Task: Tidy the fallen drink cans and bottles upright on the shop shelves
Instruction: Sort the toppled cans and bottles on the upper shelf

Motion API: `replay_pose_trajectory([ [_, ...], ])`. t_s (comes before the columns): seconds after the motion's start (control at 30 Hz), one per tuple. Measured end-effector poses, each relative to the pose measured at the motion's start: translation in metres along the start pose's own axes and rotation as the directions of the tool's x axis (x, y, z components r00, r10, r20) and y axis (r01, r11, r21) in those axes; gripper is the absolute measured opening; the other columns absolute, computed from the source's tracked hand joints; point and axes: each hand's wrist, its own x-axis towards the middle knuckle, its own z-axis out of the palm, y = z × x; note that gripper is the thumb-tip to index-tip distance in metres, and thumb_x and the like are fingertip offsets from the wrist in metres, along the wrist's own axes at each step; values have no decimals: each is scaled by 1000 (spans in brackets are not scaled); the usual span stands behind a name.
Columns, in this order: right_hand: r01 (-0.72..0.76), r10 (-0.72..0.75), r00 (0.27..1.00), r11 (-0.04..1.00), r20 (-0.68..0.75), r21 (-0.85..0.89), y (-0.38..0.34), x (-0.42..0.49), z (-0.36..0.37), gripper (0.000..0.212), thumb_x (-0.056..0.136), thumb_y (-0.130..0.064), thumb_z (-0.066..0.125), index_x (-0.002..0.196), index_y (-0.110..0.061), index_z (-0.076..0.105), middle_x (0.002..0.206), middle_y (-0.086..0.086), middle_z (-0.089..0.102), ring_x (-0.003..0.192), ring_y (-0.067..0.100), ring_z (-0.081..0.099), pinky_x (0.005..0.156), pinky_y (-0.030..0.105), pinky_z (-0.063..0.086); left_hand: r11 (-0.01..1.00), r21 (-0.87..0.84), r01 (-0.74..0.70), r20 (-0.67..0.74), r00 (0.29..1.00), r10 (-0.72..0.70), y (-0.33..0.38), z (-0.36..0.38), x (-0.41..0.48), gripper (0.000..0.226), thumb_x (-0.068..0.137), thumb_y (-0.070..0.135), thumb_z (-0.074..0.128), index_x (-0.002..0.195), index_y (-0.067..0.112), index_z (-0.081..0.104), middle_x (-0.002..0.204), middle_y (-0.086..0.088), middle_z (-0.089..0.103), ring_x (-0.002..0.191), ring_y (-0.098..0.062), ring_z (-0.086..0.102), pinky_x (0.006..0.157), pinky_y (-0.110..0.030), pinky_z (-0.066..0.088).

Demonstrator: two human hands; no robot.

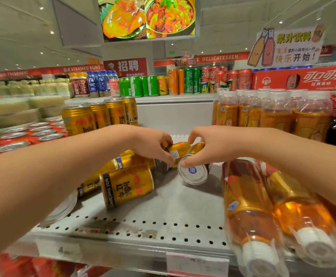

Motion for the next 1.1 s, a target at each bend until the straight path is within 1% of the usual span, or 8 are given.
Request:
replay_pose_trajectory([
  [0.2, -11, 12, 1000, 998, 28, -60, -28, -9, 8, 75, 73, -83, 59, 116, -22, 59, 105, 1, 68, 90, 14, 63, 69, 30, 49, 994, -7, -107, -58, 993, 107, -9, -8, -1, 56, 94, 63, 56, 138, 28, 55, 127, 5, 63, 112, -18, 60, 102, -39, 50],
  [0.33, -39, 40, 999, 994, 6, -97, -44, -7, 16, 73, 73, -83, 58, 116, -23, 55, 97, -4, 64, 83, 12, 60, 66, 30, 48, 990, -5, -140, -84, 987, 139, -13, -6, -1, 52, 96, 60, 55, 135, 26, 58, 125, 4, 65, 111, -19, 60, 102, -40, 50],
  [0.5, -142, 143, 989, 989, 34, -31, -46, -1, 20, 108, 65, -97, 46, 146, -25, 37, 133, -1, 55, 108, 19, 57, 87, 38, 50, 986, -29, -163, -130, 979, 158, -18, -3, -3, 48, 95, 61, 56, 131, 29, 59, 121, 5, 65, 108, -18, 60, 100, -39, 50],
  [0.63, -191, 187, 981, 974, 43, 124, -43, -2, 13, 112, 65, -98, 38, 154, -32, 24, 134, 3, 53, 95, 12, 60, 74, 27, 46, 978, -73, -196, -174, 968, 181, -20, -2, -3, 46, 99, 54, 53, 134, 25, 55, 129, 2, 62, 111, -19, 58, 93, -32, 47],
  [0.77, -227, 265, 963, 897, -51, 380, -25, -4, 9, 73, 94, -70, 39, 151, -24, 34, 139, 4, 50, 93, 15, 65, 77, 35, 62, 973, -82, -215, -223, 956, 192, -17, 1, -1, 47, 98, 56, 53, 133, 23, 57, 130, 1, 63, 108, -18, 59, 85, -28, 43],
  [0.83, -228, 290, 954, 863, -73, 451, -16, -4, 9, 51, 101, -41, 48, 147, -21, 39, 122, 3, 57, 91, 16, 69, 73, 33, 63, 973, -93, -212, -213, 959, 189, -15, 2, -2, 47, 98, 56, 53, 133, 25, 56, 130, 1, 63, 105, -17, 58, 83, -27, 42],
  [0.9, -234, 279, 959, 877, -48, 420, -10, -5, 10, 53, 95, -20, 56, 145, -25, 41, 109, 2, 62, 86, 16, 74, 75, 37, 63, 971, -102, -216, -208, 959, 192, -13, 1, -3, 44, 99, 55, 53, 131, 26, 57, 129, 2, 64, 104, -17, 59, 83, -27, 43],
  [1.1, -164, 156, 986, 904, 53, 395, -17, -12, 11, 58, 85, -33, 69, 138, -34, 46, 118, -3, 64, 73, 9, 75, 81, 36, 61, 969, -95, -230, -219, 954, 205, -7, 0, -8, 36, 98, 51, 56, 128, 30, 59, 123, 5, 65, 106, -17, 62, 94, -34, 51],
])
